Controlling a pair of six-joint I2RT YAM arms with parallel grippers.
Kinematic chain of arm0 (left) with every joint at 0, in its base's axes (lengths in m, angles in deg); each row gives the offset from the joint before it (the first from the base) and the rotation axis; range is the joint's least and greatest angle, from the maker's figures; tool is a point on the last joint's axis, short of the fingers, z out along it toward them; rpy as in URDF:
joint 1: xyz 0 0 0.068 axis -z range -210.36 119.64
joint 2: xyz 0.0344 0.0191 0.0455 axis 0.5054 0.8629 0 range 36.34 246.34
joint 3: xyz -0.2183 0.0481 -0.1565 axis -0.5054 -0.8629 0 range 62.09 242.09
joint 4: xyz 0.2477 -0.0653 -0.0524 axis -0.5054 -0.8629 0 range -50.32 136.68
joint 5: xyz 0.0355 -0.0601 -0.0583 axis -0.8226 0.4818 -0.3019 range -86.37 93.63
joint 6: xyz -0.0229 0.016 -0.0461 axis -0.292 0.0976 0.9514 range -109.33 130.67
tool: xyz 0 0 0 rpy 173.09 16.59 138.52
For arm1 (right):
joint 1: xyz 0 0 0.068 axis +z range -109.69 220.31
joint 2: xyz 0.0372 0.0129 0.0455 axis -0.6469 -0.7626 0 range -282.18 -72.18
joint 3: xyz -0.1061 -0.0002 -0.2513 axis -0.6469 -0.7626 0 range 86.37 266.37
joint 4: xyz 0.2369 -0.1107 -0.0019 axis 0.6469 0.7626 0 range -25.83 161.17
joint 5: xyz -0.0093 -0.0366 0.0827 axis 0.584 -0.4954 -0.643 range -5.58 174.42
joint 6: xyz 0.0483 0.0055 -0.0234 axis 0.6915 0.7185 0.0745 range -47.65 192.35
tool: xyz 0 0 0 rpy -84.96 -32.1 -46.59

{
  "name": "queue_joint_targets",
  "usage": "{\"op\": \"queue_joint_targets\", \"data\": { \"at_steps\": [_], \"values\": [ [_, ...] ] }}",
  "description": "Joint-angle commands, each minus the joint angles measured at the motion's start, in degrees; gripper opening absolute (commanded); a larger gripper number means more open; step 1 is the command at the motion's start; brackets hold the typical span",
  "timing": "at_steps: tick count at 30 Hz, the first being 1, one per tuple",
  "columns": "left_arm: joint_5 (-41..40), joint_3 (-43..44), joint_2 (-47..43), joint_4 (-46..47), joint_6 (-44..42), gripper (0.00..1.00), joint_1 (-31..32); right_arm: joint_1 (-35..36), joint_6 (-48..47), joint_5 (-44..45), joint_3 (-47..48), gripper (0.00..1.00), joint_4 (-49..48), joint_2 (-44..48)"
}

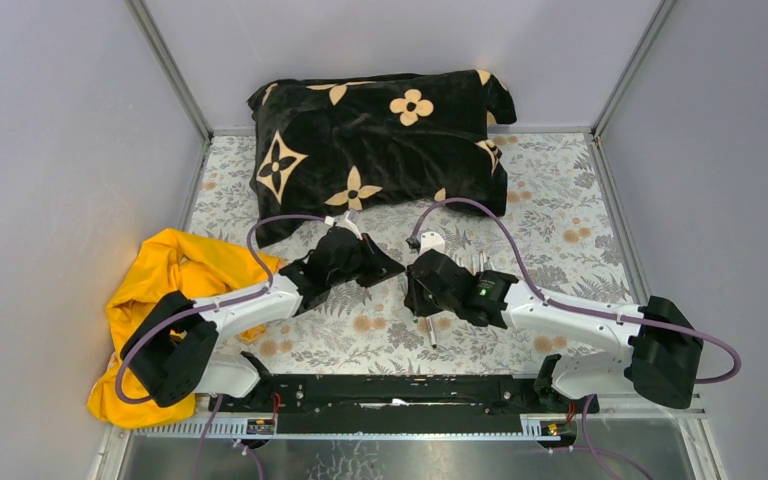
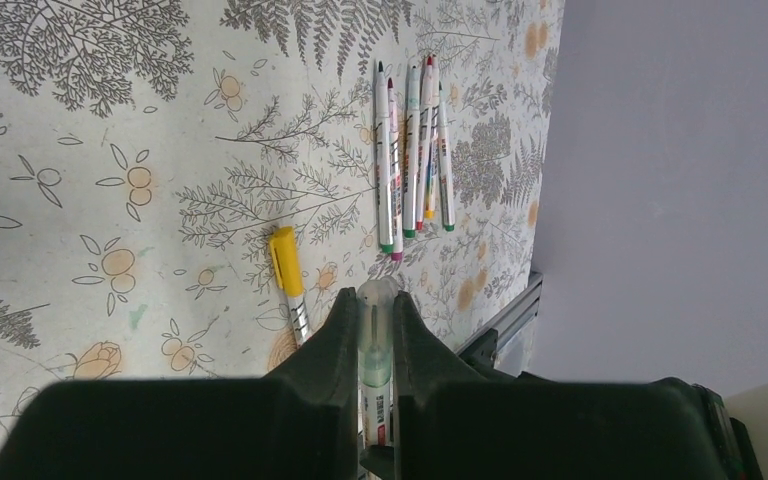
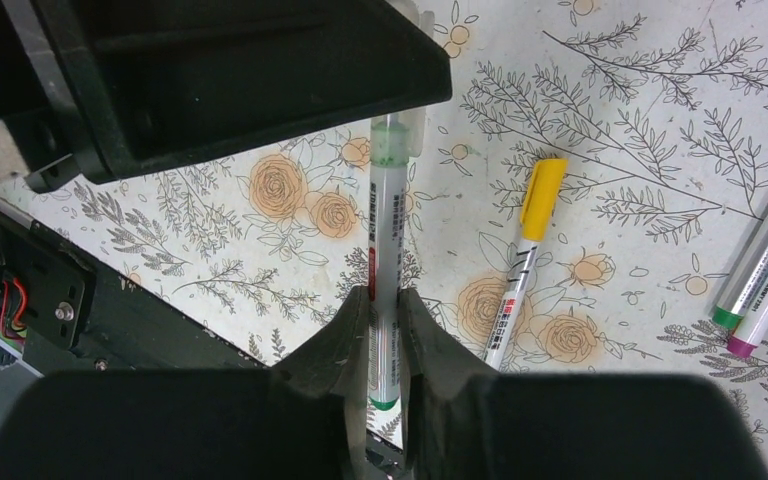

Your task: Open the pen caps

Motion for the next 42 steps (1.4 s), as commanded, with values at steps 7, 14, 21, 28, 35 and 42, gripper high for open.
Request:
{"op": "queue_joint_targets", "data": {
  "at_steps": [7, 14, 21, 28, 35, 42],
  "values": [
    [-6.14, -0.70, -3.49, -5.24, 2.03, 0.00, 1.50, 0.64, -2.14, 4.63, -1.54, 0.36, -4.15, 1.87],
    [-6.88, -0.10, -3.04, -6.59, 2.86, 0.00, 2.18, 0.64, -3.16, 4.47, -1.27, 0.39, -5.18, 0.99],
    [-7.46, 1.24, -1.76, -7.62, 2.95, 0.00, 2.71, 0.94, -4.79, 3.16, -0.80, 0.39, -6.28, -0.21],
    [-7.58, 3.00, -1.17, -8.53, 2.98, 0.00, 3.14, 1.16, -6.02, 3.25, 0.30, 0.39, -6.21, -2.63],
    [-7.51, 3.93, -1.16, -8.93, 3.13, 0.00, 3.40, 1.22, -6.38, 3.09, 0.35, 0.38, -7.55, -4.39],
    [-7.36, 4.64, -1.34, -9.50, 3.08, 0.00, 3.46, 1.24, -6.88, 3.58, 0.92, 0.32, -8.30, -5.54]
  ]
}}
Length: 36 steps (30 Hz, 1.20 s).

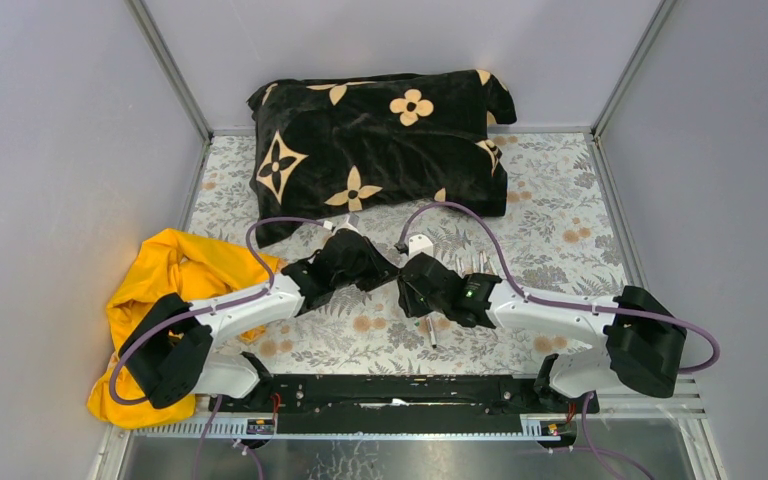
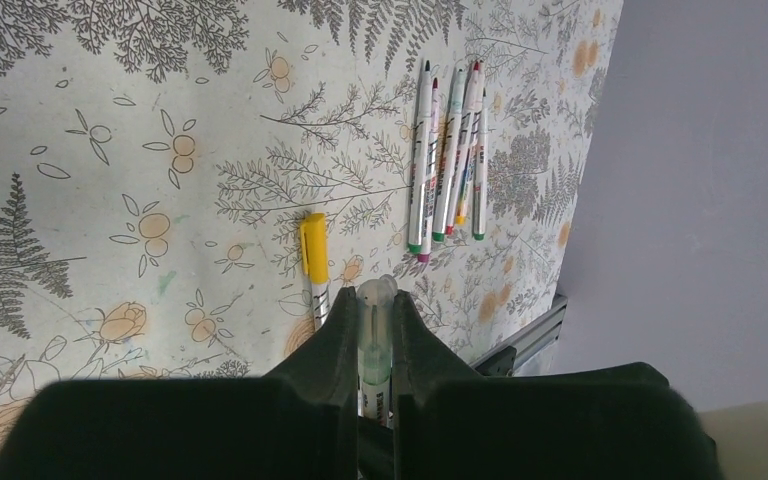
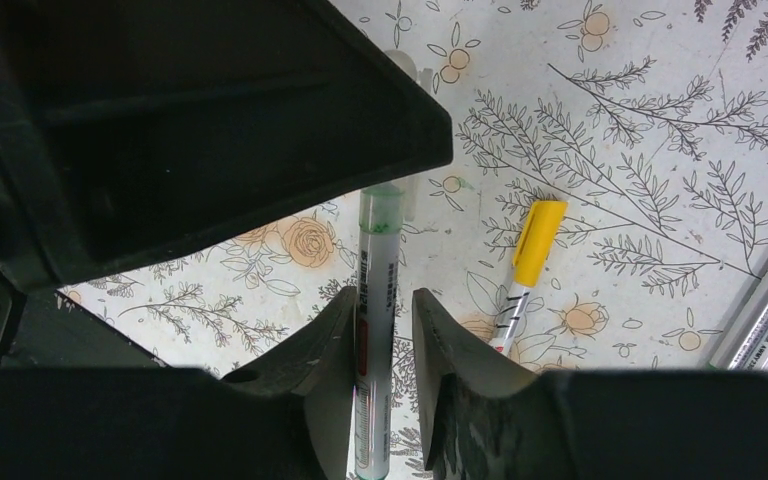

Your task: Open the pen caps

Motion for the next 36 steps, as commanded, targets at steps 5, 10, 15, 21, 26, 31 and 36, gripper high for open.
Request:
{"op": "queue_joint_targets", "data": {
  "at_steps": [5, 10, 15, 21, 26, 31, 36],
  "values": [
    [-0.65, 2.08, 0.11, -0.28, 0.31, 0.00, 0.55, 0.51, -1.84, 2.37, 3.27, 0.30, -1.23, -0.36],
    [-0.88, 1.89, 0.20, -0.26, 0.22, 0.00, 0.66, 0.46, -1.83, 2.68, 3.36, 0.26, -0.96, -0.07],
    [-1.40, 2.14, 0.76, -0.33, 0.11, 0.00, 0.89, 0.47, -1.67, 2.81, 3.25, 0.14, -0.73, 0.10],
    [-1.53, 3.55, 1.53, -0.19, 0.82, 0.00, 0.99, 0.51, -1.03, 2.91, 2.45, 0.00, -1.65, -0.10],
    [-1.16, 5.13, 2.13, -0.32, 1.60, 0.00, 1.10, 0.53, -0.74, 3.02, 1.85, 0.00, -2.97, -0.10],
    [-1.77, 6.19, 3.47, -0.85, 1.86, 0.00, 1.17, 0.55, -0.07, 3.06, 1.33, 0.00, -4.09, 0.33],
    [-2.08, 6.50, 4.98, -0.08, 2.65, 0.00, 1.17, 0.55, 0.63, 2.89, 0.81, 0.00, -4.87, 0.43]
  ]
}}
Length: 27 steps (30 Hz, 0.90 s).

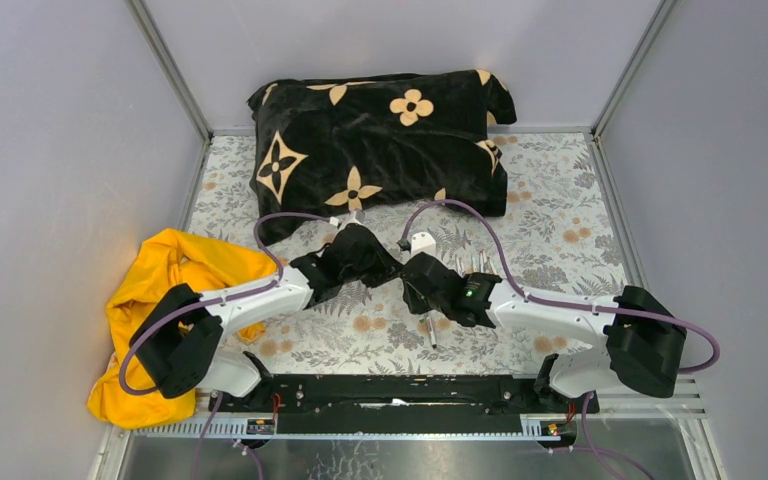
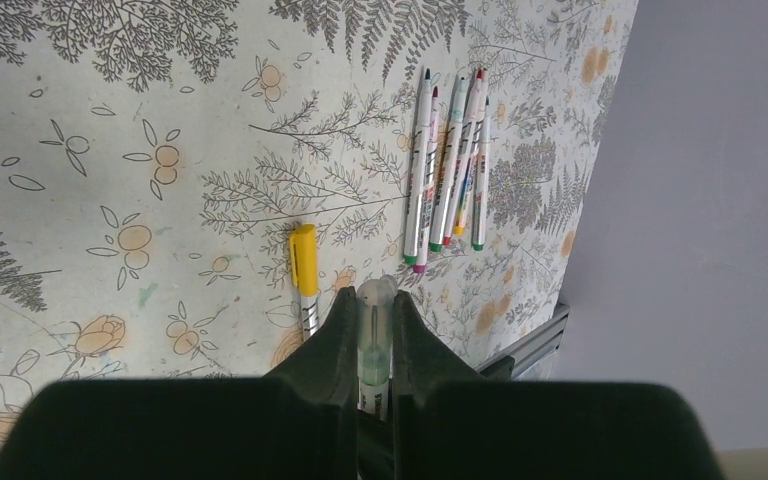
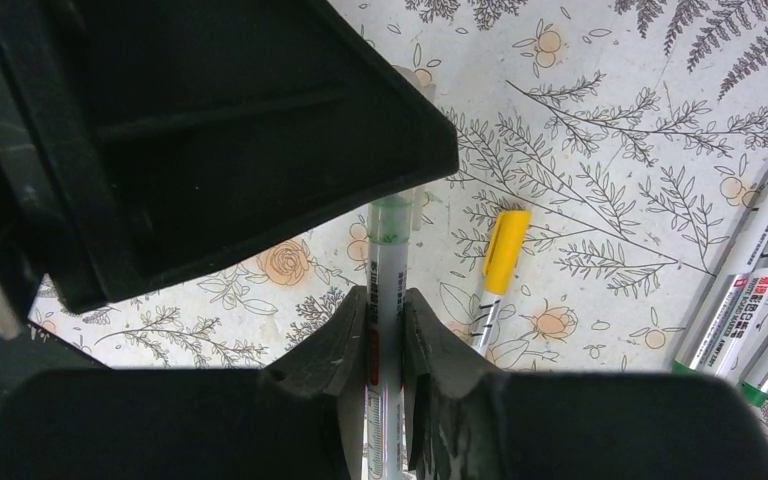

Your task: Open the pen caps

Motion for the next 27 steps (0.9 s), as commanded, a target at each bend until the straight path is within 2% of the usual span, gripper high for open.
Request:
{"op": "queue_joint_targets", "data": {
  "at_steps": [1, 11, 27],
  "values": [
    [-1.21, 2.42, 1.69, 2.34, 1.85, 0.00, 0.62, 0.49, 0.77, -0.73, 0.23, 0.00, -5.24, 0.44],
    [-7.95, 7.20, 2.84, -4.18, -3.79, 0.00, 0.58, 0.58, 1.26, -1.25, -1.30, 0.00, -5.34, 1.54],
    [-9.96, 8.55, 3.18, -8.02, -9.40, 0.00, -3.20, 0.58, 1.54, 0.10, -2.75, 0.00, -3.25, 5.50]
  ]
}}
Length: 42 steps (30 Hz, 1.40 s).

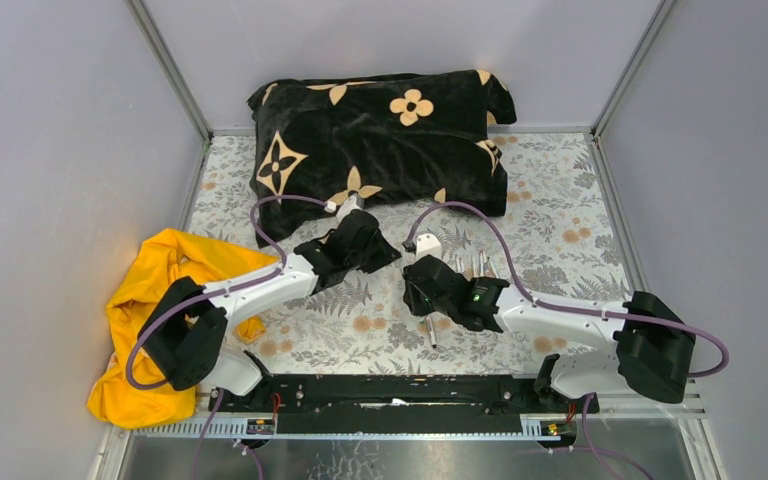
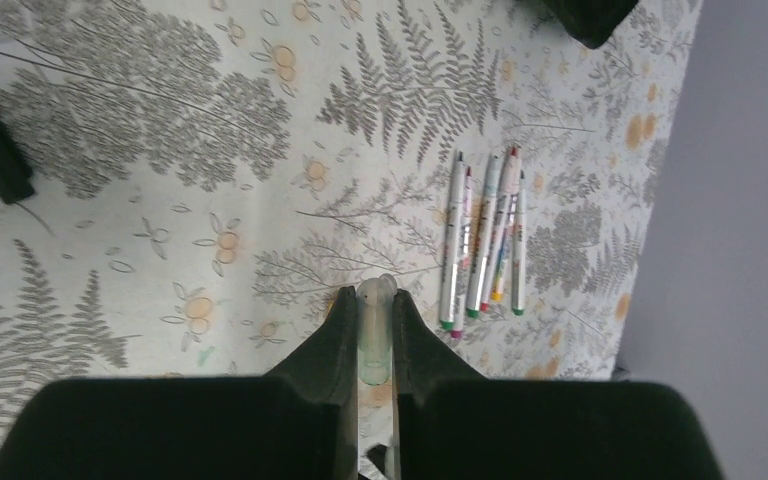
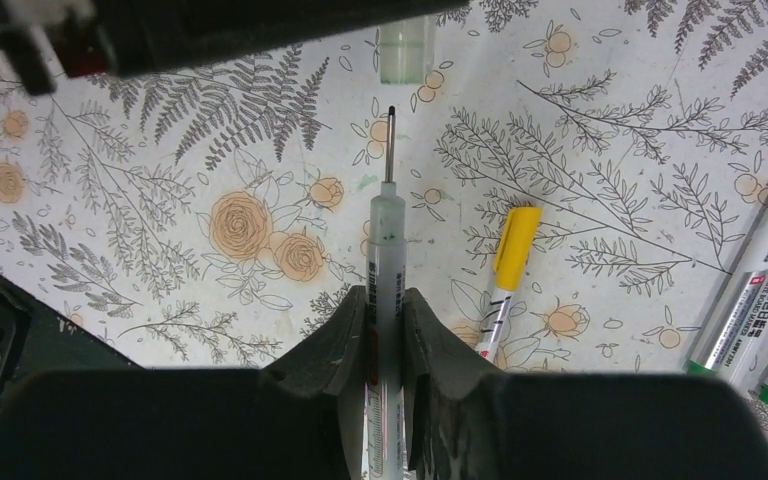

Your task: Open the pen caps

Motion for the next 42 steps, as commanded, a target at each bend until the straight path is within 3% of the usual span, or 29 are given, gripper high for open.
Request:
{"op": "queue_joint_targets", "data": {
  "at_steps": [1, 16, 28, 37, 42],
  "values": [
    [-4.22, 1.53, -0.13, -2.51, -4.45, 0.00, -1.89, 0.64, 0.56, 1.12, 0.10, 0.00, -0.10, 3.55],
    [-9.54, 4.79, 9.23, -9.27, -9.50, 0.00, -4.89, -0.11, 3.17, 11.00, 1.01, 0.00, 9.53, 4.93],
    [-13.54, 12.32, 18.03, -15.24, -11.44, 0.13, -5.96, -4.57, 2.54, 10.26, 0.45, 0.00, 10.89, 3.81],
    [-13.46, 11.87, 20.06, -16.17, -12.40, 0.18, -10.25, -6.20, 1.27, 8.43, 0.52, 0.00, 9.94, 2.22],
    [-12.92, 12.08, 20.71, -16.08, -12.51, 0.25, -10.59, -6.63, 1.08, 7.97, 0.68, 0.00, 9.88, 1.27]
  ]
}}
